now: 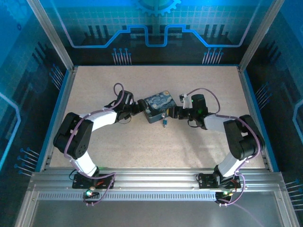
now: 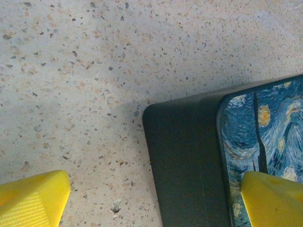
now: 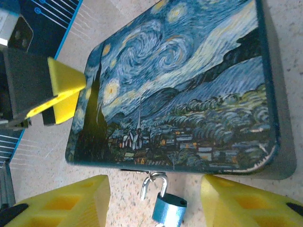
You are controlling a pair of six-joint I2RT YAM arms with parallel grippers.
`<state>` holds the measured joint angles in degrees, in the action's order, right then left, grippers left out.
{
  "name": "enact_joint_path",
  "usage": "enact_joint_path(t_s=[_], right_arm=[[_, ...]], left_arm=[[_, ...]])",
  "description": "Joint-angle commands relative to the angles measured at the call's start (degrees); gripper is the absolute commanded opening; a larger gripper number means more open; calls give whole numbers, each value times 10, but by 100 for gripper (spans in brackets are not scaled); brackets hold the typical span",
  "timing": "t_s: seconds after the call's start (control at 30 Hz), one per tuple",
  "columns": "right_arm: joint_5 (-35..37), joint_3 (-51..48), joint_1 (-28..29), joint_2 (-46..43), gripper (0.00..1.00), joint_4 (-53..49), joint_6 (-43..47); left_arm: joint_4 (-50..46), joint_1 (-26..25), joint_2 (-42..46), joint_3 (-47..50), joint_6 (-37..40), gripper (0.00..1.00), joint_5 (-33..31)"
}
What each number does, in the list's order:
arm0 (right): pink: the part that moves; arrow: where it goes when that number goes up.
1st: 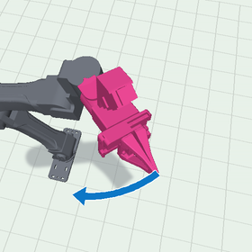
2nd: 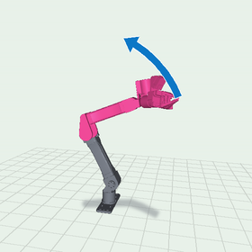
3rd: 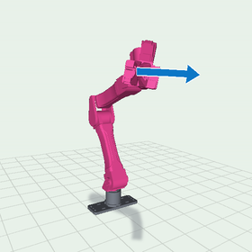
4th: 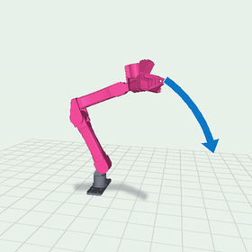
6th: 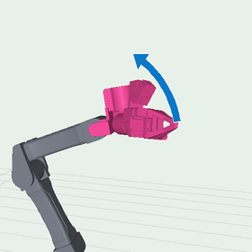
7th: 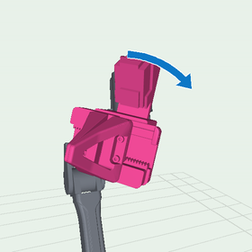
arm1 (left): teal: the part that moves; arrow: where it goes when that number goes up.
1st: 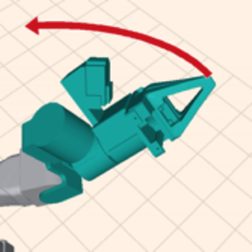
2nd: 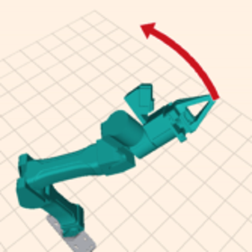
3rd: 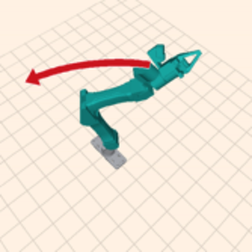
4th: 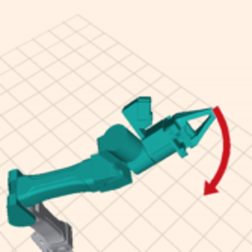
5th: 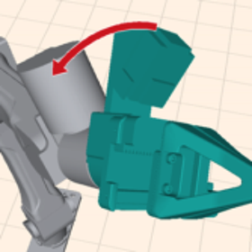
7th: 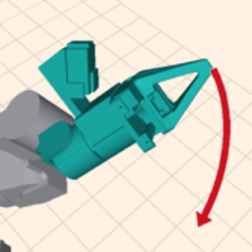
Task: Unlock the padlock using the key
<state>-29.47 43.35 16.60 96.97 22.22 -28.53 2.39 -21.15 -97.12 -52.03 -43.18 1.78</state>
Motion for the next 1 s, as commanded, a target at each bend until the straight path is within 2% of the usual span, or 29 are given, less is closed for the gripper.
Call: enact_joint_path(t_s=[0.0,0.13,0.33,0.5,0.97], right_arm=[[-18,21,-11,15,53,15,11],[-18,-6,-19,-5,54,31,11],[-84,-60,-34,-27,53,62,16],[-118,-80,-33,-12,62,100,-13],[-100,-47,12,61,64,146,-60]], left_arm=[[-50,1,0,28,-2,94,-1],[-54,0,13,29,-1,94,-4],[-66,-2,52,23,7,94,-12],[-79,-3,65,11,3,96,2],[-67,-48,2,-47,-14,98,33]])
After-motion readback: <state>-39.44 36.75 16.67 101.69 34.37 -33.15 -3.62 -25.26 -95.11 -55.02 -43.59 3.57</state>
